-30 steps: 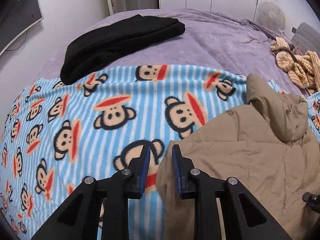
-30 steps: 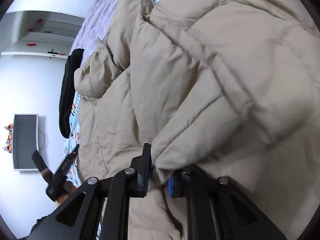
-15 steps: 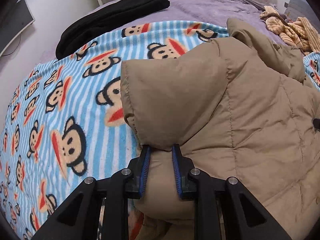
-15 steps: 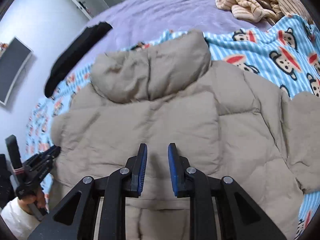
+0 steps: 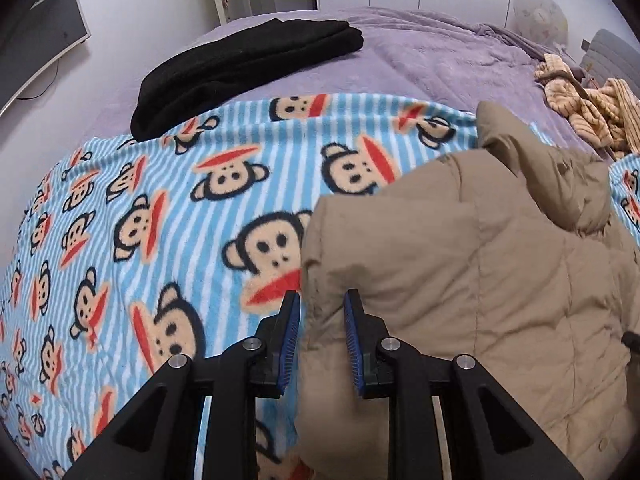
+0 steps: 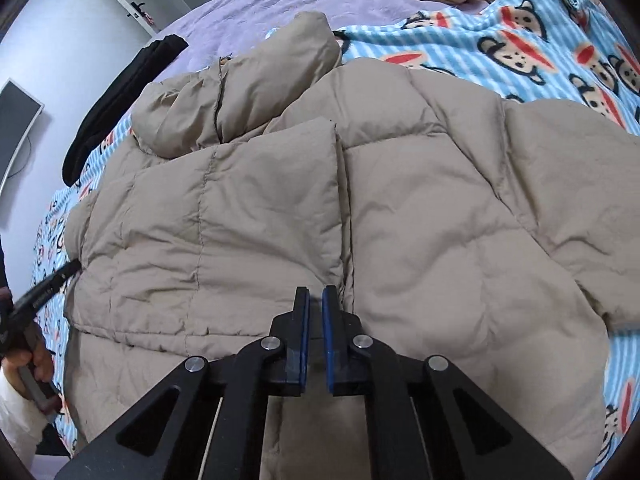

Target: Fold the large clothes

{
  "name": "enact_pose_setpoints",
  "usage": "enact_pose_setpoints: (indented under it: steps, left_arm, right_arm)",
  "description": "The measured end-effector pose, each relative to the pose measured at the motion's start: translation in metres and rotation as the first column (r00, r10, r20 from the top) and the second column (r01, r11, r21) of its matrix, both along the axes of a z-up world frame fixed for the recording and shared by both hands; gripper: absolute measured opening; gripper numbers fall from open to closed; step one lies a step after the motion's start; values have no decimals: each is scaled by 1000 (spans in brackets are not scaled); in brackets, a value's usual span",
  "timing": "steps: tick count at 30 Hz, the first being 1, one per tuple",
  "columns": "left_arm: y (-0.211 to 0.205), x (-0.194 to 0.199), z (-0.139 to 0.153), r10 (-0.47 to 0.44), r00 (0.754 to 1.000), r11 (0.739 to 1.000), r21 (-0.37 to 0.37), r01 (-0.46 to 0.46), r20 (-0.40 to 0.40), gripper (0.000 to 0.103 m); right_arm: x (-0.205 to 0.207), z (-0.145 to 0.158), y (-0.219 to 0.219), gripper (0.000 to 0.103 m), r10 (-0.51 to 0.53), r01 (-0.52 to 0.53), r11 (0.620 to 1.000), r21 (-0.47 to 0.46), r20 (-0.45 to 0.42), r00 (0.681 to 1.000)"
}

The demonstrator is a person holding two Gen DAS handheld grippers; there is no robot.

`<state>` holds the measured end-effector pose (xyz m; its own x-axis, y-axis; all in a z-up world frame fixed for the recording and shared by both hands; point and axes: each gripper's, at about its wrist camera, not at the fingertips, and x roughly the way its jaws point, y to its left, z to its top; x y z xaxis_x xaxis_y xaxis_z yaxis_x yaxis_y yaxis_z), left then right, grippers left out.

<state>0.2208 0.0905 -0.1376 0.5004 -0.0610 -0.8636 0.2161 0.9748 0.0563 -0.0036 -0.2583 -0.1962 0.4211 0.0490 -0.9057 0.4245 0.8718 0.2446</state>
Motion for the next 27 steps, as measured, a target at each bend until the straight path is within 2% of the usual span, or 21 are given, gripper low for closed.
enact_pose_setpoints:
  steps: [4, 5, 7, 11, 14, 18, 21, 22, 23, 24, 25, 26, 27]
  left_arm:
    - [-1, 33, -35, 32, 994, 999, -30, -35, -106, 25]
    - [-2, 32, -40, 44, 993, 999, -26, -47, -106, 30]
    - [-6, 27, -40, 45, 996, 999, 7, -45, -78, 31]
    - [-10, 11, -24, 29, 997, 998, 66, -25, -65, 31]
    - [-9, -11, -6, 2, 998, 998, 55, 1, -61, 31]
    - [-25, -55, 15, -71, 994, 996, 47, 76, -82, 31]
    - [-46, -92, 27, -113, 989, 993, 28, 116, -93, 32]
    - [-55, -101, 30, -127, 987, 992, 13, 128, -100, 39]
    - [-65, -109, 33, -139, 985, 990, 0, 140, -107, 78]
    - [-75, -119, 35, -143, 984, 990, -7, 143, -104, 97]
    - [-85, -130, 40, -142, 987, 990, -14, 141, -77, 103]
    - [-96, -139, 43, -160, 985, 987, -28, 159, -67, 103]
    - [-108, -145, 43, -184, 979, 983, -38, 181, -84, 103]
  right_arm:
    - [4, -6, 7, 7, -18, 18, 1000, 11, -6, 1000]
    - [12, -9, 9, 7, -26, 26, 999, 18, -3, 1000]
    - [9, -13, 8, 7, -30, 30, 999, 35, 7, 1000]
    - [1, -6, 2, 7, -39, 39, 998, 47, -2, 999]
    - [-17, 3, -6, 8, -73, 74, 997, 26, -27, 997]
    - [-52, 17, -18, 9, -123, 124, 990, 72, -21, 992]
    - [-77, 23, -21, 14, -148, 149, 983, 108, -17, 989]
    - [-86, 25, -23, 20, -158, 159, 979, 124, -20, 987]
    - [-88, 25, -21, 28, -165, 167, 976, 137, -24, 986]
    - [-96, 26, -23, 33, -176, 178, 972, 156, -25, 984]
    - [-97, 26, -23, 43, -188, 190, 967, 172, -26, 982]
    - [-103, 27, -25, 48, -201, 202, 961, 191, -24, 979]
    - [-107, 28, -27, 49, -215, 214, 954, 210, -19, 976]
